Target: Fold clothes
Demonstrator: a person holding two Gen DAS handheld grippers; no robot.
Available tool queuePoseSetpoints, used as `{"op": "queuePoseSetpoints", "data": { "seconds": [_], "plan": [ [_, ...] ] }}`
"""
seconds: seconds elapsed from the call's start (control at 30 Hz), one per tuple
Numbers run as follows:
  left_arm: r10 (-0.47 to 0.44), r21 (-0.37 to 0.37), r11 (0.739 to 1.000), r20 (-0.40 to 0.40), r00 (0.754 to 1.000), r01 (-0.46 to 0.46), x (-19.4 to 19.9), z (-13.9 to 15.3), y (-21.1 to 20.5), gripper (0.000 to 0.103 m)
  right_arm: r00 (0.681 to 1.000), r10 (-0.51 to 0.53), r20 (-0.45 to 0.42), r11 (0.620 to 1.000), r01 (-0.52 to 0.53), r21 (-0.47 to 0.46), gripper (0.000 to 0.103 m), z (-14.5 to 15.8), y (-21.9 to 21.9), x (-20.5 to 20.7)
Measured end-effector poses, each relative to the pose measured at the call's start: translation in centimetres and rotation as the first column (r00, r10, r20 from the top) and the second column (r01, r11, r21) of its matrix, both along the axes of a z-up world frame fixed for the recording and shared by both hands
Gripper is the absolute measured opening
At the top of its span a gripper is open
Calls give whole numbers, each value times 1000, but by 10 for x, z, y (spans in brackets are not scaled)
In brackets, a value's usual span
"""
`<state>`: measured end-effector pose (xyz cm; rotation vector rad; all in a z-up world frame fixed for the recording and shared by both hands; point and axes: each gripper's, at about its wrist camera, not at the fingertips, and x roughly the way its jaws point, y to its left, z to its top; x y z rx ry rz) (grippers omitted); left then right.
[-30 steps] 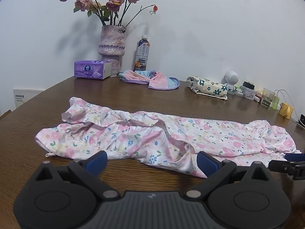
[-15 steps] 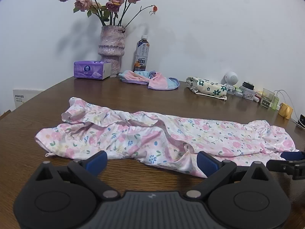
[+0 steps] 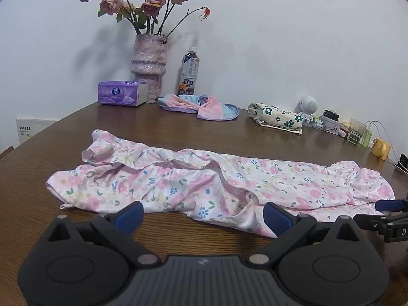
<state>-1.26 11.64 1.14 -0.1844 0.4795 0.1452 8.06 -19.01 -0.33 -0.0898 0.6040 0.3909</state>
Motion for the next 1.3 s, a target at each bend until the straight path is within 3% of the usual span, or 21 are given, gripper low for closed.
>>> {"op": "queuePoseSetpoints", "data": {
  "seconds": [0.27, 1.3],
  "plan": [
    [2, -4, 1000, 7, 1000, -2, -2, 0, 0, 100, 1000, 1, 15, 999, 0, -32, 103, -1, 5, -3],
    [0, -3, 1000, 9, 1000, 0, -2, 0, 0, 100, 1000, 4, -9, 1000, -4, 4, 103, -1, 0, 0]
  ]
}}
